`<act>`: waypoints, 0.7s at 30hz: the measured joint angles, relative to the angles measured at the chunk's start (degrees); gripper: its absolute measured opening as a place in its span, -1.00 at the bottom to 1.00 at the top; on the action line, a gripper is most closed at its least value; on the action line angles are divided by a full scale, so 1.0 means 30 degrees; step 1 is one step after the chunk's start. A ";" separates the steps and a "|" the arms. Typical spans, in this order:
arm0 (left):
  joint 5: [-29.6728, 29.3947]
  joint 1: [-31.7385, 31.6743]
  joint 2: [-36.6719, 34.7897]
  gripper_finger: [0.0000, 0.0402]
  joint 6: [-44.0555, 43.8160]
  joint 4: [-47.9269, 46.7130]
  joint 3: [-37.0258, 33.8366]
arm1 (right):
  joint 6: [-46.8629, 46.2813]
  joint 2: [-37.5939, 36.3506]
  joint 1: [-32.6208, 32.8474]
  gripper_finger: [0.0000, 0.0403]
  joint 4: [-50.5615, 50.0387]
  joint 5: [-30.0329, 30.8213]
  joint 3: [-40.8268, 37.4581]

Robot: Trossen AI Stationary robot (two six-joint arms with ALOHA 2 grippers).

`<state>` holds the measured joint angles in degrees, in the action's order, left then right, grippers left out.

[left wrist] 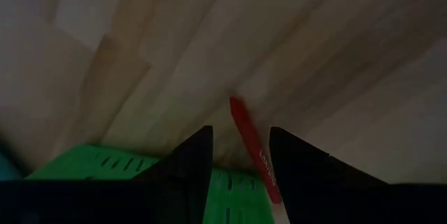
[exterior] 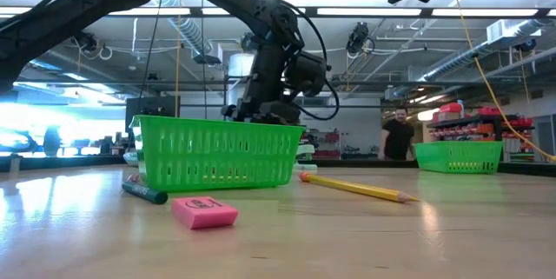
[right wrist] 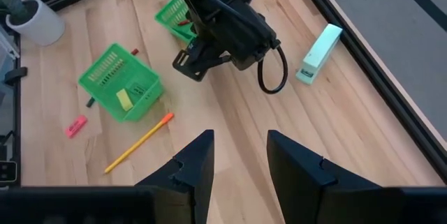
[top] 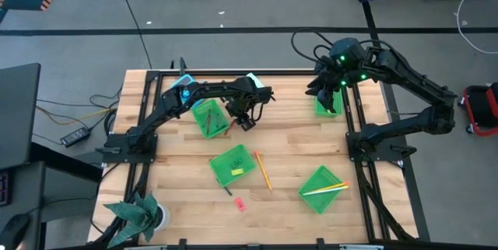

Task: Sort crayons/erasers/pens/pencils in bins
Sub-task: Put the top red crayon into the top left green bin

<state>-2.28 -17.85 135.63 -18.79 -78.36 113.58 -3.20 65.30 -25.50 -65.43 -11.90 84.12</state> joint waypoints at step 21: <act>0.0308 0.0124 -0.0015 -0.28 -0.0543 0.0807 -0.1829 | -0.0223 0.0000 0.0000 -0.32 0.0125 0.0320 0.0000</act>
<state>-1.36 -17.47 135.59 -20.41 -75.94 108.09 -3.87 65.30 -25.50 -65.05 -10.94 84.12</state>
